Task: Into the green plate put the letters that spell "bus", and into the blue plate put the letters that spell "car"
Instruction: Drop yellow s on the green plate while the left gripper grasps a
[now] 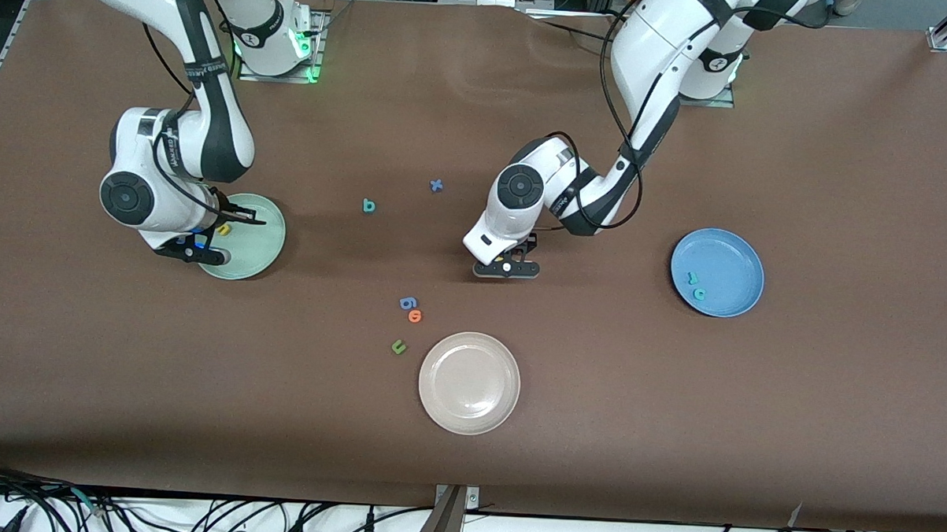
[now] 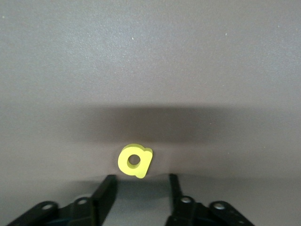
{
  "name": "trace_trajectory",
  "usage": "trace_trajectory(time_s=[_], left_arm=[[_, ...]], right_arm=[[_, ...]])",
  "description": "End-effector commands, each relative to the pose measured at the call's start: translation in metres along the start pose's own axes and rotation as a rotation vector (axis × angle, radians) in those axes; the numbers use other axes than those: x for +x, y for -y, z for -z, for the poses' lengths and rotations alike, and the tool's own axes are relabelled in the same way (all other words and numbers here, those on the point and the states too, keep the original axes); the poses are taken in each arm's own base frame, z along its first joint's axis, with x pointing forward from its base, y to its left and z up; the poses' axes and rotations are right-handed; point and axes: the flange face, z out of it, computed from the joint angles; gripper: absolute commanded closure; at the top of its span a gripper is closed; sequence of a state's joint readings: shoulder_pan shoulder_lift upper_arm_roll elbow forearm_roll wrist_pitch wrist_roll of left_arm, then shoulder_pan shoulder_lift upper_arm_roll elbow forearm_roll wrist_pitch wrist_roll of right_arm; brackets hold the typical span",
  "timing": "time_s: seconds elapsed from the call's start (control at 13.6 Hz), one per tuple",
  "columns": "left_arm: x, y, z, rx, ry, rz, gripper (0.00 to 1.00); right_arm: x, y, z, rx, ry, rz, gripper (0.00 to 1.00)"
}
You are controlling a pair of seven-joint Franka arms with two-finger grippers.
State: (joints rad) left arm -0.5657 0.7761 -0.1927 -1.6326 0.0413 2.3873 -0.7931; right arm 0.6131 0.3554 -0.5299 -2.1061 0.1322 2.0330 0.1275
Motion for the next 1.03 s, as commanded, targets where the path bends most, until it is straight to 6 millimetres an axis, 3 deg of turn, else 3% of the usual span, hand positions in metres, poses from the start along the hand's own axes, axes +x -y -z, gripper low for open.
trace_trajectory(time_s=[0.0,0.22,0.37,0.81,0.88,0.95], left_arm=[[0.007,-0.002,-0.015,0.018,-0.003,-0.011,0.17],[0.015,-0.005,-0.013,0.020,-0.028,-0.026,0.22],[0.014,-0.006,-0.012,0.021,-0.031,-0.034,0.40],[0.019,-0.003,-0.009,0.020,-0.037,-0.027,0.50],[0.019,-0.003,-0.008,0.019,-0.038,-0.027,0.54],[0.020,-0.002,-0.008,0.020,-0.038,-0.032,0.59]], right_arm=[[0.011,-0.012,-0.030,-0.016,0.028,0.050,0.91],[0.018,-0.025,-0.055,-0.011,0.016,0.068,0.91],[0.018,-0.023,-0.065,0.018,0.012,0.069,0.91],[0.018,-0.020,-0.067,0.064,0.016,0.057,0.90],[0.018,-0.020,-0.068,0.064,0.017,0.064,0.84],[0.018,-0.019,-0.067,0.063,0.015,0.071,0.59]])
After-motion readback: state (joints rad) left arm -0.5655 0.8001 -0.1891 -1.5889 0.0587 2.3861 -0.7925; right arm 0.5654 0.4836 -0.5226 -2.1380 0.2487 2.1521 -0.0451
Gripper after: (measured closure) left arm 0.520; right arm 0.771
